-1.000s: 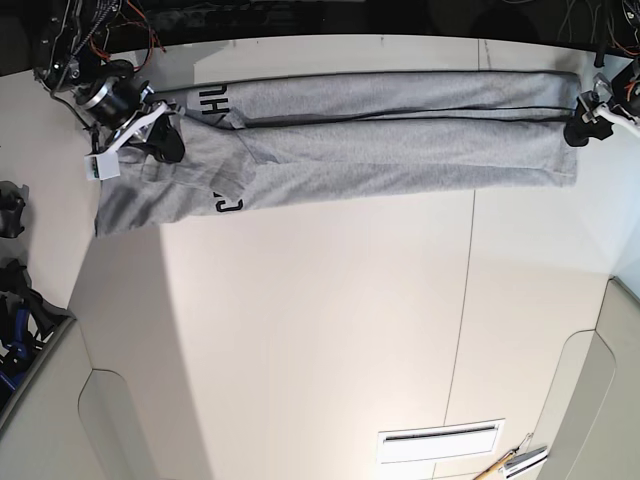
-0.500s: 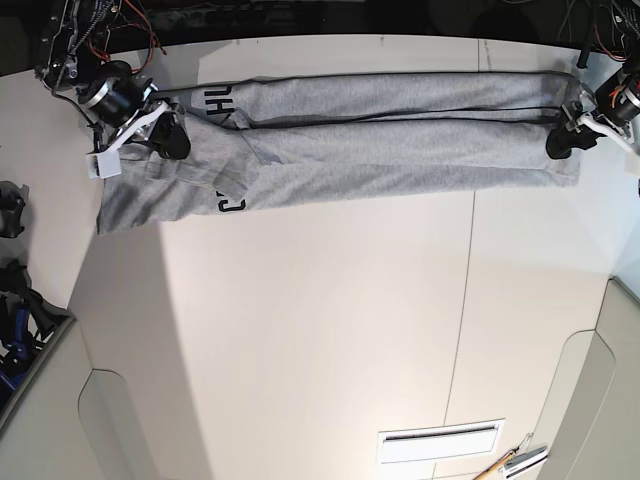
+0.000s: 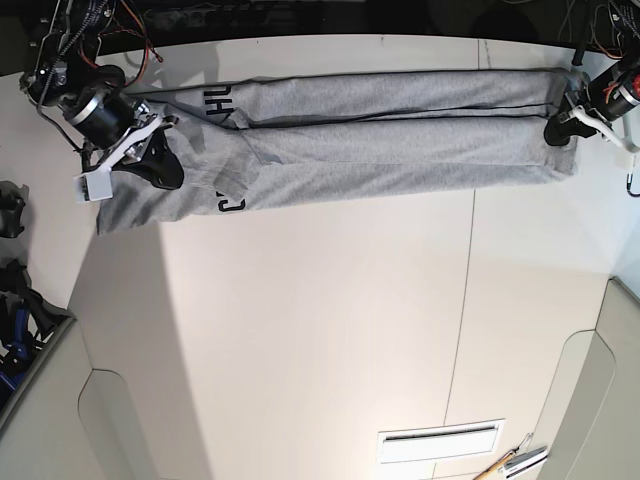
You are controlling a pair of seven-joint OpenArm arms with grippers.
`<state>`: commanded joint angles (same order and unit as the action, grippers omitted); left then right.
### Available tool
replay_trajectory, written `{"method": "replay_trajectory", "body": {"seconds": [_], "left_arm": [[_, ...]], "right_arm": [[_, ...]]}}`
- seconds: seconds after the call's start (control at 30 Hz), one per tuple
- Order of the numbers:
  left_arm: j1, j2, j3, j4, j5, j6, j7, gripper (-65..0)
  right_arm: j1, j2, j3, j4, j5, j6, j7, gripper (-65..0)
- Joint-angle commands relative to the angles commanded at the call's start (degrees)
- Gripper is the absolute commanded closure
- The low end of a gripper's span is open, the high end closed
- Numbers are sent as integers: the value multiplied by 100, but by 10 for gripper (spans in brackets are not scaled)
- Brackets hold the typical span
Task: Fold the T-shirt properly
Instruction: 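Release the hem and raise both grippers, then grasp the strip end with the left gripper and fold it toward the right gripper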
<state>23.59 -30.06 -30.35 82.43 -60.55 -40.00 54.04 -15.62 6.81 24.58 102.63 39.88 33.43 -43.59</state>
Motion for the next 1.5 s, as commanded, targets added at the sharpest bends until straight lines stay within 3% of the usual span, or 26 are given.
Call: {"method": "replay_trajectory", "body": {"seconds": [0.27, 0.47, 0.67, 0.8, 1.0, 1.17, 1.37, 1.5], "left_arm": [[-221, -76, -691, 656, 605, 0, -24, 0], [-216, -258, -949, 1178, 686, 0, -2, 0], [-175, -216, -911, 2326, 514, 0, 542, 0], [2, -214, -417, 3250, 483, 3, 658, 0], [-61, -205, 1279, 3814, 1019, 358, 599, 0], [-352, 258, 2448, 3814, 1784, 622, 339, 0], [-566, 920, 2815, 3515, 2100, 677, 168, 0], [-564, 1137, 2815, 3270, 2087, 567, 105, -19]], "right_arm": [[0, 0, 498, 153, 72, 0, -168, 0], [0, 0, 1058, 153, 474, 2, -365, 0], [-15, 0, 1329, 153, 472, 2, -448, 0], [-13, 0, 1329, 153, 474, 2, -461, 0], [-13, 0, 1329, 153, 472, 2, -461, 0], [-13, 0, 1329, 153, 470, 2, -448, 0], [-13, 0, 1329, 153, 402, 0, -452, 0], [-13, 2, 1329, 151, 382, 0, -463, 0]]}}
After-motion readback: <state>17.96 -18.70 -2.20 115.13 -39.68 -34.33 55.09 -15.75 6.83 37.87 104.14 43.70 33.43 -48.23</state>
